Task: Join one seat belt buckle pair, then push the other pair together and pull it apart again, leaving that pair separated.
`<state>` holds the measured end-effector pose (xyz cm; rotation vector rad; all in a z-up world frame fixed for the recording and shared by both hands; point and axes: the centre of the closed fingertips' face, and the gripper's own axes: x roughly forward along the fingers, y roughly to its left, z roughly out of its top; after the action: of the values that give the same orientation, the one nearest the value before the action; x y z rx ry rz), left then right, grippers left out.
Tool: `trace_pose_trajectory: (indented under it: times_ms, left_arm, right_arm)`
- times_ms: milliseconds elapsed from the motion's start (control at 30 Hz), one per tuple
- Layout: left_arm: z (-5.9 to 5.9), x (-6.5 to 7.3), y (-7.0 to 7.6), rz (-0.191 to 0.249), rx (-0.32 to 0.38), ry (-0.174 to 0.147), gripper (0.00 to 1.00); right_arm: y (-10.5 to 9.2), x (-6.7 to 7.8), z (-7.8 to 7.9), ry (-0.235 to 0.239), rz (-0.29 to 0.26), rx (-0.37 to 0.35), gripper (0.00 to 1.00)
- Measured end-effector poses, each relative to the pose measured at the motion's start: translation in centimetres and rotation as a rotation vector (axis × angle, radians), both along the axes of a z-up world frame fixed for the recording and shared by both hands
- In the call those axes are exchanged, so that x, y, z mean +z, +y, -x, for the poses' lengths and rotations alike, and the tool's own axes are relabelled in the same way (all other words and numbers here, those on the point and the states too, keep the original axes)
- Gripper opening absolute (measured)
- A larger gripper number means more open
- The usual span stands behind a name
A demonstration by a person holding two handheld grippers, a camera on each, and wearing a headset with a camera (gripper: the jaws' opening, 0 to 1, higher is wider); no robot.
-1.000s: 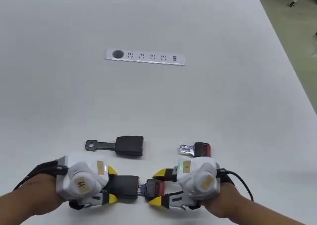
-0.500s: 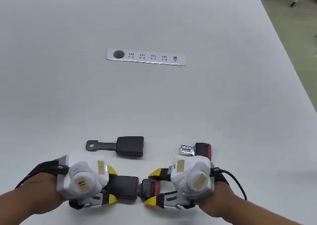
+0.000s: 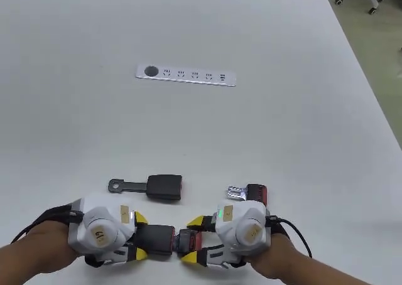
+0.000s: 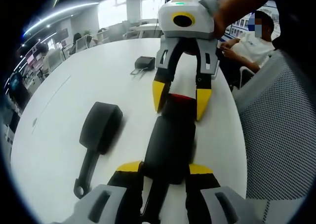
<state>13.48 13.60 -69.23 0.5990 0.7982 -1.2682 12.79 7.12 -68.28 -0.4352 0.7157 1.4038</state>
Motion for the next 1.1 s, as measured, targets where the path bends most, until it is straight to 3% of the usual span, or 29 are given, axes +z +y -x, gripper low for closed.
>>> trace_pose_trajectory:
  times_ms: [167,433,900,933,1000,1033,1100]
  left_arm:
    - [0.1,0.1,0.1,0.012,-0.013,-0.006,0.33]
    - [0.1,0.2,0.1,0.027,-0.070,-0.006,0.32]
    - [0.1,0.2,0.2,0.053,-0.105,0.009,0.31]
    - [0.1,0.3,0.2,0.055,-0.106,0.012,0.31]
    - [0.0,0.3,0.0,0.060,-0.105,0.016,0.31]
    - [0.1,0.3,0.0,0.058,-0.110,0.013,0.31]
    - [0.1,0.3,0.0,0.063,-0.106,0.013,0.31]
  right_arm:
    - [0.0,-0.3,-0.1,-0.011,0.034,0.036,0.33]
    - [-0.2,-0.6,-0.3,-0.013,0.083,0.026,0.33]
    - [-0.3,-1.0,-0.4,-0.023,0.088,0.016,0.32]
    - [-0.3,-1.1,-0.5,-0.026,0.104,0.021,0.32]
    - [-0.6,-1.2,-0.5,-0.046,0.207,0.036,0.32]
    - [-0.5,-1.3,-0.5,-0.056,0.224,0.042,0.32]
    - [-0.5,-1.4,-0.5,-0.050,0.198,0.037,0.32]
